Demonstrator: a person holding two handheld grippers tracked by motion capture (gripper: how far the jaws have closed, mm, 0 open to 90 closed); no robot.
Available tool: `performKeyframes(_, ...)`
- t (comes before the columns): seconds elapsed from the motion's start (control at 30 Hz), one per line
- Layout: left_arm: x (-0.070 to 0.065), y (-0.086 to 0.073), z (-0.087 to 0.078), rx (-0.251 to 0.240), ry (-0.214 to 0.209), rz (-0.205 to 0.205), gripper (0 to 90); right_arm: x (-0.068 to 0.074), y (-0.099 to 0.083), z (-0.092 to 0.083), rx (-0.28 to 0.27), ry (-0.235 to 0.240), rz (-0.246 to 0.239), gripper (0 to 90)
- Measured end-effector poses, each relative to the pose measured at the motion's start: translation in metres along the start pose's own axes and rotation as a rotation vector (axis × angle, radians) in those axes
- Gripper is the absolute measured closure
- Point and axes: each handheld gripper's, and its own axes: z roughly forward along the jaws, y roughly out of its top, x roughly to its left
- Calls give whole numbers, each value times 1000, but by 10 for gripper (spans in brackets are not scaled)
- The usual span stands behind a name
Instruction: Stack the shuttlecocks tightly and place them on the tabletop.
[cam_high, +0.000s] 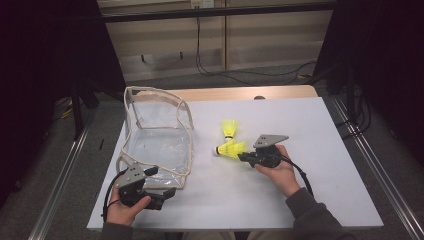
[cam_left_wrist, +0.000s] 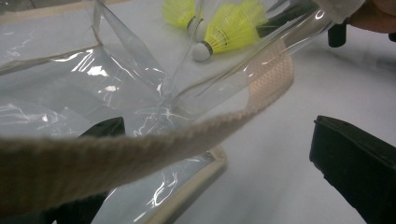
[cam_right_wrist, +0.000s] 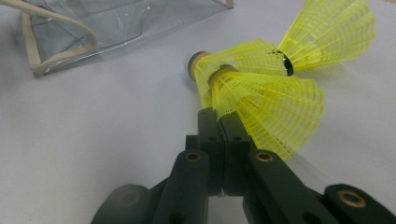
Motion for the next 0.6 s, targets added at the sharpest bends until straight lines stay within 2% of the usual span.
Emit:
performKeyframes(0.47, 0, 0, 0, 0, -1, -1, 42, 4, -2, 5, 14, 4, -1, 879)
performKeyframes(0.6, 0, 0, 0, 0, 0, -1, 42, 4, -2, 6, 15, -4, 4, 829)
